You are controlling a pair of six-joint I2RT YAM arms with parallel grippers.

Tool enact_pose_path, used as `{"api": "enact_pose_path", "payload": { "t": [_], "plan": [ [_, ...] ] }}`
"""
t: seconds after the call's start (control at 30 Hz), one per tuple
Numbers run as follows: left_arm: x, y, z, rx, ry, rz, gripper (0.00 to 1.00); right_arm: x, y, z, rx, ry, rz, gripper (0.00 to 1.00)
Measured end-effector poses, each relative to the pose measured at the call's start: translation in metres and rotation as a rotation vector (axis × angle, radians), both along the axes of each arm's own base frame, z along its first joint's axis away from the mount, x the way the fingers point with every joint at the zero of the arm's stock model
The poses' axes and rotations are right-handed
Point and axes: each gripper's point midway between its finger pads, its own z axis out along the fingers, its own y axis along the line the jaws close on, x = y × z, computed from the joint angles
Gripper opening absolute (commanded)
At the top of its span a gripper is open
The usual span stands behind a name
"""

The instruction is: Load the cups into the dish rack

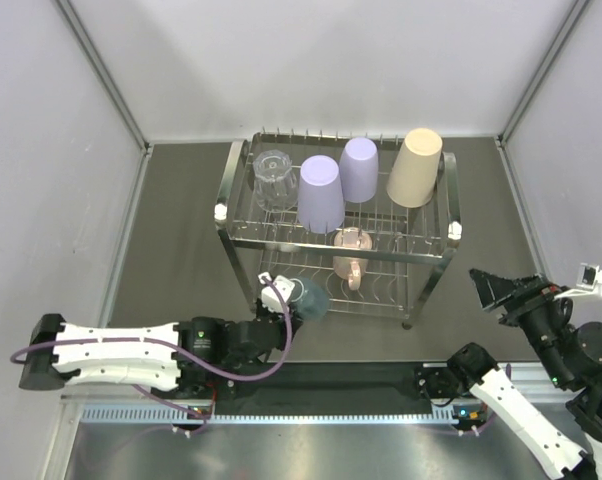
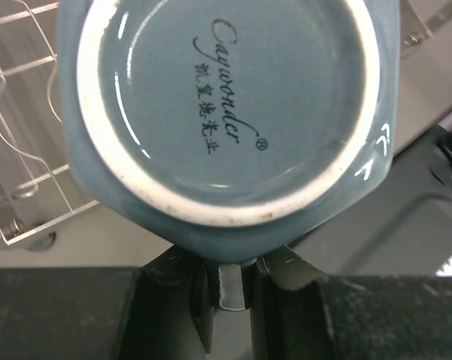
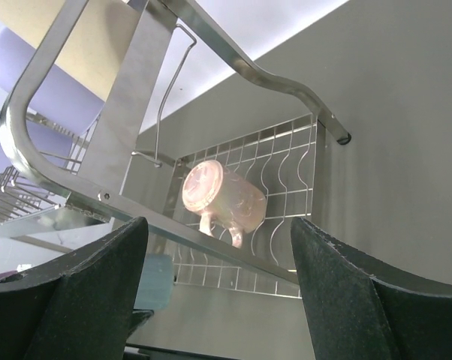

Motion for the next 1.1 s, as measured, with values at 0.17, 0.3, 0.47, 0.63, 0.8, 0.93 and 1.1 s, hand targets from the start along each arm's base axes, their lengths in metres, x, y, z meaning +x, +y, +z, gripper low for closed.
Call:
{"api": "enact_pose_path", "payload": {
  "t": [0.17, 0.3, 0.47, 0.63, 0.8, 0.93, 1.1],
  "plan": [
    [0.014, -0.005, -0.009, 0.043, -0.051, 0.067, 0.0, 0.0, 0.0, 0.0, 0.002, -0.001, 0.001, 0.77],
    [0.027, -0.007, -0.01, 0.044, -0.093, 0.148, 0.0, -0.001, 0.0, 0.0, 0.001, 0.0, 0.001, 0.77],
    [0.039, -0.008, -0.02, 0.086, -0.128, 0.241, 0.0, -0.001, 0.0, -0.001, -0.001, 0.001, 0.003, 0.77],
    [0.049, -0.02, -0.016, 0.09, -0.14, 0.336, 0.0, -0.003, -0.001, -0.003, -0.001, 0.003, 0.006, 0.77],
    [0.056, -0.035, -0.01, 0.064, -0.145, 0.407, 0.0, -0.006, -0.003, -0.003, 0.003, -0.003, 0.006, 0.77],
    [0.058, -0.042, -0.016, 0.06, -0.14, 0.444, 0.0, -0.007, -0.003, -0.003, 0.002, -0.003, 0.006, 0.78],
    [0.061, -0.041, -0.026, 0.074, -0.143, 0.473, 0.0, -0.01, -0.006, -0.002, 0.001, -0.003, 0.006, 0.78]
  ]
}}
